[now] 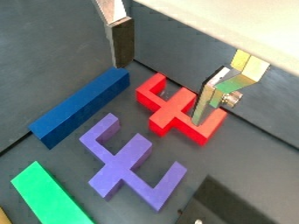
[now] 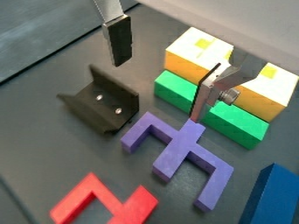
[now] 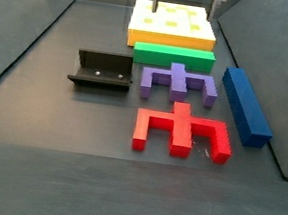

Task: Pick up the green object. Move up. Move to above the board. Insert the green object.
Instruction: Pick up the green object.

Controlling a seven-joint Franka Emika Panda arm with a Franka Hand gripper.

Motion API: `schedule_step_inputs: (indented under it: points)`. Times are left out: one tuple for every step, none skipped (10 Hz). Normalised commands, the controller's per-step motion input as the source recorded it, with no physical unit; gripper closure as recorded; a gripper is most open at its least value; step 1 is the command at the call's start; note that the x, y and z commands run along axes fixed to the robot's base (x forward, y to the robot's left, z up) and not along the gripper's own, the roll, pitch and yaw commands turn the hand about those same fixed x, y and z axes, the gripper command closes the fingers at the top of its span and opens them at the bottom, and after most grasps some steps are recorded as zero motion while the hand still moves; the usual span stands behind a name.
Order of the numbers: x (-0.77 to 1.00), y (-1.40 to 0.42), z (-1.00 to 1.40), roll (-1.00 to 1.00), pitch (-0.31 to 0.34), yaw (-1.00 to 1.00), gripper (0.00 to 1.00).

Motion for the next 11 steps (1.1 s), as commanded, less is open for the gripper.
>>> schedule_step_inputs:
  points:
    - [0.0, -0.17, -0.07, -0.05, -0.047, -0.97, 0.0]
    - [0.0, -0.14, -0.09, -0.06, -0.074, -0.98, 0.0]
    - [0.0, -0.14, -0.09, -0.05, -0.08, -0.98, 0.0]
    - [0.0, -0.14, -0.06, -0.06, -0.054, -0.98, 0.0]
    - [0.01, -0.14, -0.08, -0.05, 0.0, -0.98, 0.0]
    - [0.0, -0.07, -0.17, -0.01, 0.051, -1.0, 0.0]
    - [0.0, -0.05, -0.19, -0.01, 0.023, -1.0, 0.0]
    - [0.0, -0.02, -0.19, -0.08, 0.0, -1.0, 0.0]
    - [0.0, -0.02, -0.21, -0.07, 0.0, -1.0, 0.0]
    - [0.0, -0.13, -0.26, -0.06, -0.054, -0.96, 0.0]
    - [0.0, -0.21, -0.29, -0.02, -0.084, -0.94, 0.0]
